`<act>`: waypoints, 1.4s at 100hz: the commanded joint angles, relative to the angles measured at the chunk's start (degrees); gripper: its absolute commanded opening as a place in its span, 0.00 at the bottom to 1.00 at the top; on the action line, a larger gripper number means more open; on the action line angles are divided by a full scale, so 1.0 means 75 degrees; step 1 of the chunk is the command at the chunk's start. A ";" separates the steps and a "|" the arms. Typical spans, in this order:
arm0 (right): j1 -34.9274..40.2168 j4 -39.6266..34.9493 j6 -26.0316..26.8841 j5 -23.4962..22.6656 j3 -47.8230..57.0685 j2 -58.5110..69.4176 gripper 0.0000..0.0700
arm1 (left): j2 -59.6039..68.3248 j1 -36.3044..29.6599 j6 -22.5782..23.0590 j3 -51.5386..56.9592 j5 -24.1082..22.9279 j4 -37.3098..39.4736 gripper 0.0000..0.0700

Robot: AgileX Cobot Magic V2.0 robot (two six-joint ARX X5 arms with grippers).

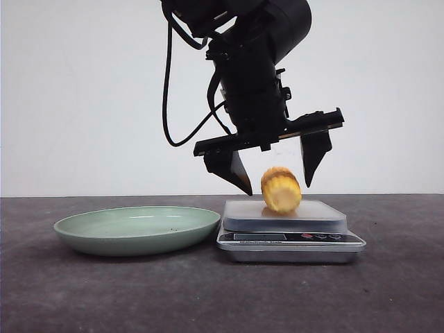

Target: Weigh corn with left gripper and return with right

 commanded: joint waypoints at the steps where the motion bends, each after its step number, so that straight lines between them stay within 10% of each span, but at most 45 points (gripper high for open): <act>1: 0.0017 0.0047 0.0047 -0.0009 0.0137 0.0032 0.79 | 0.0023 -0.0131 0.0227 0.0254 -0.0023 0.0029 0.80; 73: 0.0020 -0.0178 -0.0184 -0.0017 0.0137 0.0047 0.79 | -0.5182 -0.0294 0.3057 0.0332 -0.0845 -0.1023 0.80; 115: 0.0810 0.0775 0.0458 -0.0256 0.0137 0.0490 0.79 | -0.9017 -0.0347 0.2821 0.0044 -0.0915 -0.3459 0.79; 140: 0.2827 0.2022 0.0915 0.1003 0.0242 0.1728 0.79 | -1.0590 -0.0347 0.2363 -0.1154 -0.1134 -0.3847 0.79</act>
